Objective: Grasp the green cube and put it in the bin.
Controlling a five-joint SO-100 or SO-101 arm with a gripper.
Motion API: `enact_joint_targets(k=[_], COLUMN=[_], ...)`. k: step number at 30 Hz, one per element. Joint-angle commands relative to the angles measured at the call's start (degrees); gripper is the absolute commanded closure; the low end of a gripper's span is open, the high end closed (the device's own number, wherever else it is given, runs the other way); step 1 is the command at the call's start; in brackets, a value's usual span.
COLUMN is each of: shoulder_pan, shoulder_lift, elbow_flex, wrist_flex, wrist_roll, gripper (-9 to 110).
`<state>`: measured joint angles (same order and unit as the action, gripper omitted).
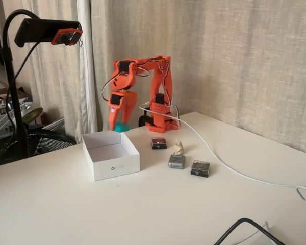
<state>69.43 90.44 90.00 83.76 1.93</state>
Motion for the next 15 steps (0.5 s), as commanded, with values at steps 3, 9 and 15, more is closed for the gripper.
enact_joint_targets(k=[3, 9, 15], shoulder_pan=[2.02, 1.76, 1.14], shoulder_lift=[-5.89, -11.43, -12.74], elbow_flex=[-8.88, -14.68, -14.68], wrist_flex=[-4.48, -6.68, -8.96], wrist_roll=[-0.26, -0.35, -0.44], gripper=[97, 76, 40])
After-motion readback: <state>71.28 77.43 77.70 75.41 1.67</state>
